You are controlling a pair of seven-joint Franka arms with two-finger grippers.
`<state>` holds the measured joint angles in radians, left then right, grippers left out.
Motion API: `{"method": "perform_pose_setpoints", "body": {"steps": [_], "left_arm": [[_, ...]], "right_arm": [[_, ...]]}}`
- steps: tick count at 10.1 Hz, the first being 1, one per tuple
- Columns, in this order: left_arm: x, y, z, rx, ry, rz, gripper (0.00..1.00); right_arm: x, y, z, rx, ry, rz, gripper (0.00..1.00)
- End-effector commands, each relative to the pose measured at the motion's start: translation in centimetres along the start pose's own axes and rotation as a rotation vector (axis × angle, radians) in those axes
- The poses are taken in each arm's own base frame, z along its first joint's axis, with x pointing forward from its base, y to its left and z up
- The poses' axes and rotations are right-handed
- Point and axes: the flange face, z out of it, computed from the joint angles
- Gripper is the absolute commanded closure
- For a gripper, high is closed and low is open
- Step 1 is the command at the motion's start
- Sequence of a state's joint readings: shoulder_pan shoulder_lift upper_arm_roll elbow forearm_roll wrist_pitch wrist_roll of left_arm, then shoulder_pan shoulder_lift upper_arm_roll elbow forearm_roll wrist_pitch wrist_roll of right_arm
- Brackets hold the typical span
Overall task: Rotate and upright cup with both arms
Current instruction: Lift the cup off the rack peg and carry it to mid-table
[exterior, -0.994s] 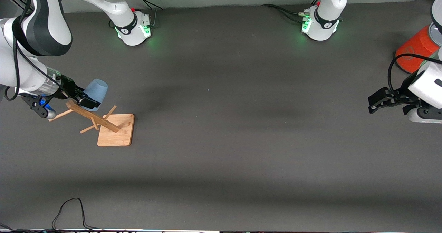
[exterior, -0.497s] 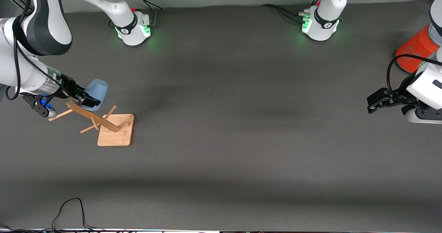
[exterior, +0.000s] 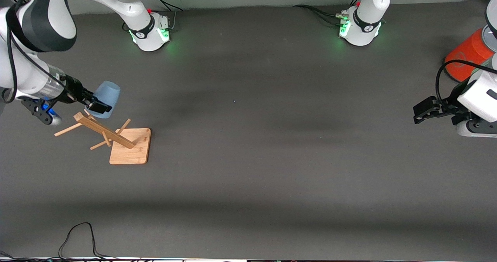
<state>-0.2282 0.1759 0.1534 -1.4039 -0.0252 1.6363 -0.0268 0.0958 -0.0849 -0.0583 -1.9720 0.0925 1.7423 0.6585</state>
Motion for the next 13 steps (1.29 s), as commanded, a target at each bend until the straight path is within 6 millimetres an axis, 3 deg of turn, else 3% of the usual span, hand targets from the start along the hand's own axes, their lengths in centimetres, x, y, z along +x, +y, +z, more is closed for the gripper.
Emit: {"method": "perform_pose_setpoints", "body": {"steps": [1,3,6,8,10,13], "left_arm": [[-0.1,-0.2,-0.4,-0.002,-0.001,-0.009,0.0],[0.0,-0.4,-0.3,-0.003,0.003,-0.013,0.0],[0.0,-0.4,-0.3,-0.004,0.003,-0.013,0.0],[0.1,-0.4,-0.4,-0.004,0.008,-0.013,0.0],[-0.1,-0.4,-0.7,-0.004,0.009,-0.013,0.0],[-0.2,-0.4,-1.1,-0.006,0.017,-0.013,0.0]], "right_arm": [[-4.4,-1.5,-3.0,0.016,0.009,0.0,0.35],[-8.3,-4.5,-3.9,0.018,0.022,0.025,0.35],[-15.5,-11.5,-3.4,0.03,0.046,0.138,0.35],[-20.0,-16.9,-0.4,0.057,0.064,0.275,0.35],[-23.9,-22.1,4.1,0.08,0.074,0.4,0.37],[-27.1,-32.1,11.3,0.054,0.101,0.607,0.38]]}}
